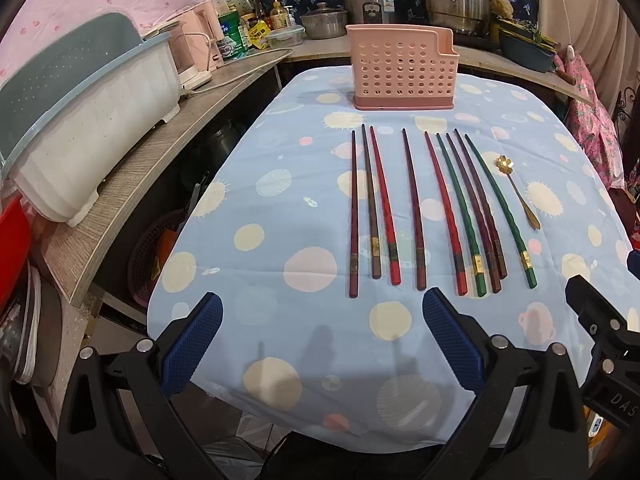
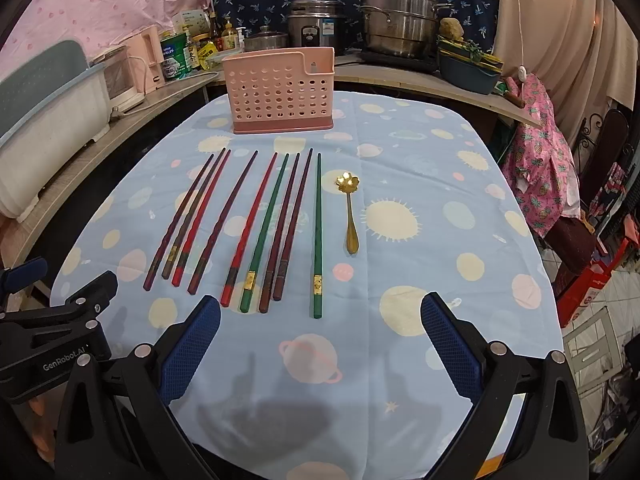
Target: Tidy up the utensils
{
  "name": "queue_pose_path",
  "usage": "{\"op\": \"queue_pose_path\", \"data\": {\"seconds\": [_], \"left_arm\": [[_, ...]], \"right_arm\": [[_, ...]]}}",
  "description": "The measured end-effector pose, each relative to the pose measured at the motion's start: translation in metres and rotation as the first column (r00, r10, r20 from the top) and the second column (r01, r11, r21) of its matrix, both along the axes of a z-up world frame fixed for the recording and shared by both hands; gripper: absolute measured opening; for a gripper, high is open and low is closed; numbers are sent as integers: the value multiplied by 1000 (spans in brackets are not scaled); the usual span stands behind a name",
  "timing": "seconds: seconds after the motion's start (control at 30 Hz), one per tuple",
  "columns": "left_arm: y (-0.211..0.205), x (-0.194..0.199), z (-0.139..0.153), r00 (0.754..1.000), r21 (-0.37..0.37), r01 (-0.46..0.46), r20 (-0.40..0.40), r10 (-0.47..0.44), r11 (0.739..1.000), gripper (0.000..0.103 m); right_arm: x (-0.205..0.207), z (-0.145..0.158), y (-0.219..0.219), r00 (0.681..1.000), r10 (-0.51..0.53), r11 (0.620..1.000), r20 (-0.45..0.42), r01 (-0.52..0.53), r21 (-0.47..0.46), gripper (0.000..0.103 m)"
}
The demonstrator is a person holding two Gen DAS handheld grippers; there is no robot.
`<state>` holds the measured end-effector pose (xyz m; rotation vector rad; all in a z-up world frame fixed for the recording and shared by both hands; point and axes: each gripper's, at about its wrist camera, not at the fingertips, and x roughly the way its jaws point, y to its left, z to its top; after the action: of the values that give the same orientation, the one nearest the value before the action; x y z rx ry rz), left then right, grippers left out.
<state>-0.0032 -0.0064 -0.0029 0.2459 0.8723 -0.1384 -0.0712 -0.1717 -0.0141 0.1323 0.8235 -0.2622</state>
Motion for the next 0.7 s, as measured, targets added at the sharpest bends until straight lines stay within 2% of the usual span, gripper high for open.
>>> {"op": "queue_pose_path", "data": {"seconds": [0.7], "left_arm": [[1, 1, 2, 1000, -2, 1, -2, -1, 1000, 96]], "right_arm": [[4, 5, 3, 1000, 7, 1000, -5, -7, 5, 96]]}}
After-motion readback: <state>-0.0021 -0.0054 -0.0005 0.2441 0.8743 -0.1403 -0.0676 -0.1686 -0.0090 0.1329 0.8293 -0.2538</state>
